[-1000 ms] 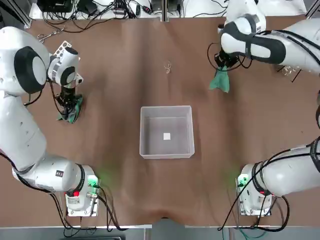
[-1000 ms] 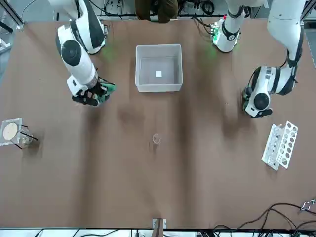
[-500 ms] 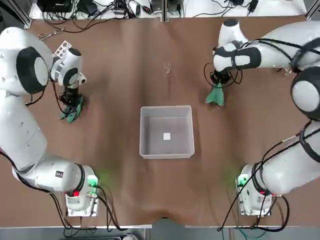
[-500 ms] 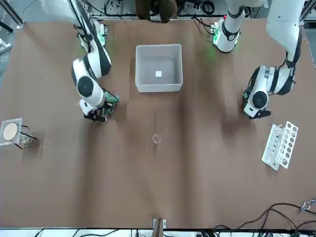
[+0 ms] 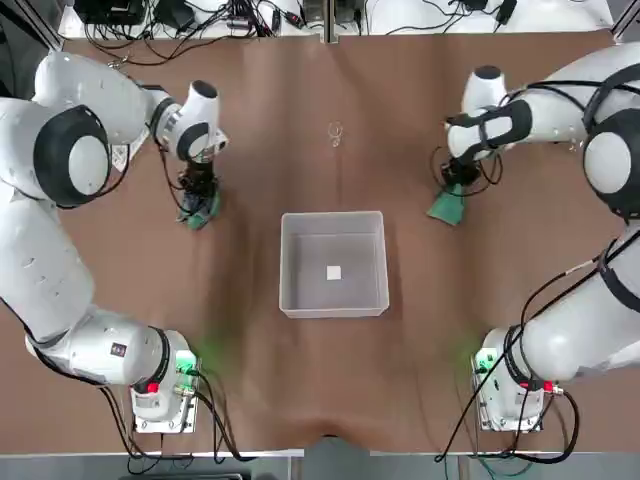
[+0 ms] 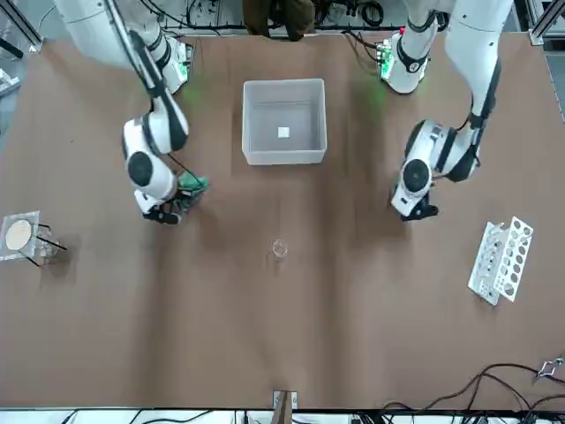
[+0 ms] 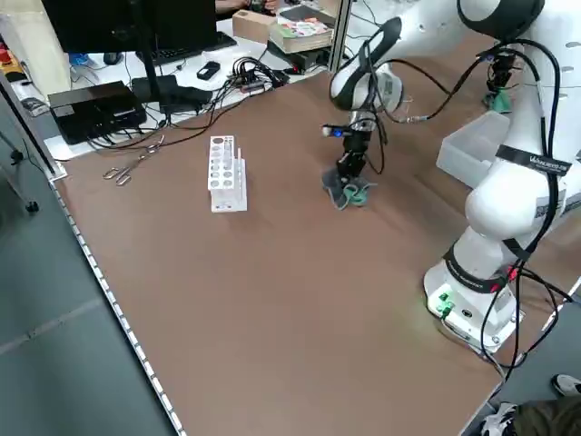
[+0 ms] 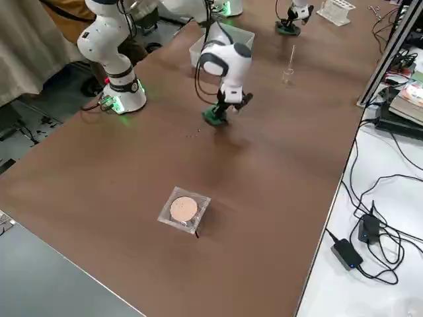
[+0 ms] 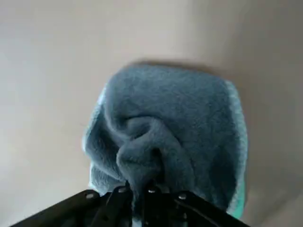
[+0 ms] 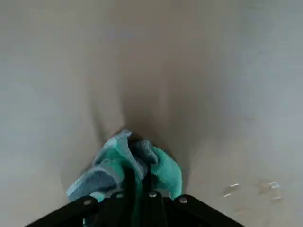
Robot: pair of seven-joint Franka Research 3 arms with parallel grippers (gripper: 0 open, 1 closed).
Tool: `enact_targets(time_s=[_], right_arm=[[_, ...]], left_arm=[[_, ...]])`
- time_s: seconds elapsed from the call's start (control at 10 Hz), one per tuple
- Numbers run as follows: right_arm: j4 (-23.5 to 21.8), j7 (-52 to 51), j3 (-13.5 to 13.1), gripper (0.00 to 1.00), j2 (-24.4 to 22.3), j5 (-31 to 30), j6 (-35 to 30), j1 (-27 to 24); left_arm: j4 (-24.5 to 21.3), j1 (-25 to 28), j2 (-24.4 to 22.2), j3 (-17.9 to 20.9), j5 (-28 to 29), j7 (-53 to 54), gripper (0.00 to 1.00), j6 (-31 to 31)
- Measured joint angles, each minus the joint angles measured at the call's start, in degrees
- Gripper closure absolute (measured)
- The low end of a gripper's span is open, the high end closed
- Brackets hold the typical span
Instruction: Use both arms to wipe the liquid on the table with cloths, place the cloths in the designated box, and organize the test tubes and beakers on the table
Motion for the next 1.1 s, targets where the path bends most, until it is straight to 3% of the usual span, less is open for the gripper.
enact_targets(time_s=[0.4,0.7,0.9,1.1], right_arm=[[-12.14,-22.02,-0.22,0.93,-8.47,-0.24,3.07,-16.03],[-13.16,-37.28,-0.32,0.93,-10.37,-0.33,8.61,-27.10],[-13.09,-38.02,0.68,0.93,-8.67,1.45,13.94,-25.79],[-12.99,-37.66,1.35,0.93,-7.24,14.36,15.52,-15.58]], left_arm=[[8.59,0.16,-1.89,-8.26,-5.13,-3.07,0.94,-8.41],[12.55,0.64,-10.72,-14.90,-12.07,-3.07,0.94,-18.77],[17.17,0.51,-14.70,-20.31,-16.28,-4.10,0.94,-27.53],[20.60,0.58,-15.20,-25.95,-19.05,-7.18,0.94,-31.21]])
